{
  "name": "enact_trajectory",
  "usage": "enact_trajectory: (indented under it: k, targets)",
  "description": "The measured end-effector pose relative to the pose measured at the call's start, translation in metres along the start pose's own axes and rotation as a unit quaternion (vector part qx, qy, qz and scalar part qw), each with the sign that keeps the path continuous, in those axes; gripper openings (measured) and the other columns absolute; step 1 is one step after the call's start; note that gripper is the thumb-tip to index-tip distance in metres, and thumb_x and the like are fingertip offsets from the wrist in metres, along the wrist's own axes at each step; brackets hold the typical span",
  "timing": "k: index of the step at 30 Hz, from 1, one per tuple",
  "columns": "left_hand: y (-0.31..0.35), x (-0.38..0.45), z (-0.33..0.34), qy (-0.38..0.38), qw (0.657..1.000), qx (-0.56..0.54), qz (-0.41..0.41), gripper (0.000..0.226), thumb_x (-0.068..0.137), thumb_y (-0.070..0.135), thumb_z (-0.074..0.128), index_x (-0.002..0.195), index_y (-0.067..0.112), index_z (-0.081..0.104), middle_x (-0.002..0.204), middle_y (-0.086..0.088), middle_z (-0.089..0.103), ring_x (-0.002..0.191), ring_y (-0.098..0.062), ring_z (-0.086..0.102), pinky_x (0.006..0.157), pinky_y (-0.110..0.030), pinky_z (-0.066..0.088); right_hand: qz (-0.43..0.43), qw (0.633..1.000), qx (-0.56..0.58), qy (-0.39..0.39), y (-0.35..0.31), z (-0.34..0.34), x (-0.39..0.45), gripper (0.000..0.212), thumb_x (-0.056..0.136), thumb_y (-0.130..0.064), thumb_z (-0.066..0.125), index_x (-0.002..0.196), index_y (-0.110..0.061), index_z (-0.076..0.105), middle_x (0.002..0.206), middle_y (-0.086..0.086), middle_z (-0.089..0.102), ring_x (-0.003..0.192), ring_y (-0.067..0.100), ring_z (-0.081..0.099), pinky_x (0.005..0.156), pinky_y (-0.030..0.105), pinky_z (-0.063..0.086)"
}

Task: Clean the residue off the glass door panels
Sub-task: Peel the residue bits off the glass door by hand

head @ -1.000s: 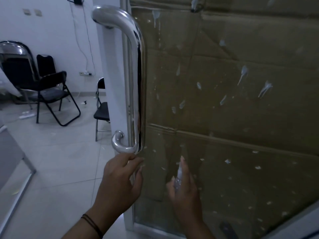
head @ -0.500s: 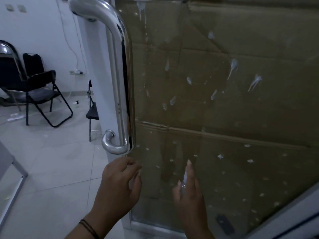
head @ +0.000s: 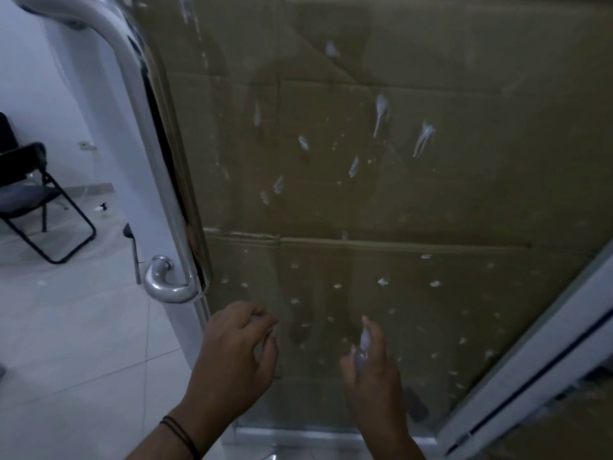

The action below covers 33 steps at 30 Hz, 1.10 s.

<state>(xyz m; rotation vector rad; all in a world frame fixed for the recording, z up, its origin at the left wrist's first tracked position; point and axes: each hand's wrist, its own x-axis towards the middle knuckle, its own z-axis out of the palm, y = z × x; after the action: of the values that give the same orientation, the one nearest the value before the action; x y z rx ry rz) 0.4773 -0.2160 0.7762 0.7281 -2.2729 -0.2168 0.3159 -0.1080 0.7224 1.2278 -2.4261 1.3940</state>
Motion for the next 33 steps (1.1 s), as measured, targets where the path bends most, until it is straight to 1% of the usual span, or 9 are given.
enact_trajectory:
  k: [5, 7, 9, 15, 19, 24, 28, 31, 33]
  targets:
    - [0.011, 0.003, 0.012, -0.013, 1.0, -0.01, 0.007, 0.024, 0.081, 0.023, 0.052, 0.087, 0.013, 0.073, 0.086, -0.003, 0.061, 0.08, -0.023, 0.061, 0.069, -0.04, 0.051, -0.018, 0.999, -0.015, 0.028, 0.014, -0.016, 0.0, 0.071, 0.066, 0.006, 0.075, 0.131, -0.006, 0.051, 0.115, 0.02, 0.065, 0.092, 0.035, 0.068, 0.072, 0.03, 0.05]
    - [0.016, 0.005, 0.017, -0.02, 1.0, -0.009, 0.006, 0.025, 0.081, 0.024, 0.051, 0.087, 0.012, 0.073, 0.085, -0.003, 0.061, 0.079, -0.024, 0.06, 0.068, -0.04, 0.051, -0.021, 0.999, -0.011, 0.041, 0.019, -0.024, -0.002, 0.079, 0.068, 0.005, 0.074, 0.138, -0.012, 0.041, 0.122, 0.017, 0.062, 0.099, 0.034, 0.067, 0.077, 0.03, 0.049]
    - [0.022, 0.007, 0.022, -0.029, 1.0, -0.006, 0.006, 0.026, 0.081, 0.025, 0.051, 0.087, 0.013, 0.073, 0.086, -0.002, 0.062, 0.079, -0.024, 0.06, 0.069, -0.04, 0.051, -0.02, 0.999, -0.008, 0.047, 0.024, -0.032, -0.002, 0.084, 0.072, 0.003, 0.072, 0.14, -0.022, 0.03, 0.123, 0.017, 0.061, 0.1, 0.033, 0.066, 0.079, 0.031, 0.048]
    - [0.043, 0.011, 0.035, -0.038, 0.999, 0.003, 0.006, 0.029, 0.08, 0.027, 0.05, 0.088, 0.013, 0.074, 0.088, -0.001, 0.064, 0.081, -0.022, 0.062, 0.071, -0.037, 0.05, -0.026, 0.999, -0.006, 0.044, 0.035, -0.055, 0.004, 0.08, 0.081, -0.002, 0.064, 0.14, -0.033, 0.02, 0.133, 0.012, 0.054, 0.114, 0.027, 0.059, 0.087, 0.024, 0.043]
    - [0.06, 0.015, 0.043, -0.029, 1.0, 0.009, 0.004, 0.029, 0.079, 0.027, 0.049, 0.086, 0.014, 0.074, 0.087, -0.001, 0.064, 0.081, -0.021, 0.061, 0.071, -0.034, 0.048, -0.015, 1.0, -0.001, 0.021, 0.044, -0.067, 0.009, 0.075, 0.085, -0.008, 0.059, 0.135, -0.045, 0.018, 0.131, 0.01, 0.056, 0.111, 0.026, 0.059, 0.083, 0.022, 0.042]
    - [0.081, 0.015, 0.048, -0.034, 0.999, 0.018, -0.007, 0.029, 0.079, 0.028, 0.048, 0.085, 0.015, 0.073, 0.087, 0.0, 0.063, 0.081, -0.021, 0.061, 0.071, -0.033, 0.046, -0.013, 1.0, -0.006, 0.005, 0.055, -0.08, 0.015, 0.068, 0.083, -0.006, 0.061, 0.14, -0.03, 0.034, 0.117, 0.015, 0.061, 0.094, 0.03, 0.063, 0.072, 0.025, 0.043]
    - [0.097, 0.013, 0.051, -0.042, 0.999, 0.023, -0.02, 0.029, 0.079, 0.027, 0.049, 0.088, 0.015, 0.073, 0.087, 0.0, 0.063, 0.08, -0.021, 0.06, 0.071, -0.036, 0.049, -0.001, 1.0, -0.008, -0.014, 0.066, -0.088, 0.018, 0.063, 0.083, -0.009, 0.061, 0.141, -0.023, 0.039, 0.109, 0.014, 0.063, 0.086, 0.029, 0.063, 0.066, 0.025, 0.041]
    - [0.106, 0.012, 0.052, -0.037, 0.999, 0.03, -0.024, 0.028, 0.079, 0.027, 0.05, 0.088, 0.015, 0.073, 0.087, -0.001, 0.063, 0.081, -0.021, 0.061, 0.072, -0.037, 0.05, 0.003, 1.0, -0.016, -0.025, 0.071, -0.094, 0.02, 0.057, 0.078, -0.003, 0.066, 0.132, -0.011, 0.05, 0.103, 0.02, 0.066, 0.083, 0.036, 0.064, 0.067, 0.031, 0.047]
    - [0.113, 0.012, 0.054, -0.032, 0.999, 0.034, -0.024, 0.028, 0.08, 0.028, 0.049, 0.088, 0.016, 0.073, 0.087, -0.001, 0.063, 0.08, -0.021, 0.061, 0.072, -0.036, 0.05, 0.019, 0.999, -0.015, -0.024, 0.075, -0.099, 0.021, 0.054, 0.079, -0.005, 0.064, 0.131, -0.011, 0.051, 0.109, 0.02, 0.065, 0.09, 0.036, 0.064, 0.073, 0.032, 0.049]
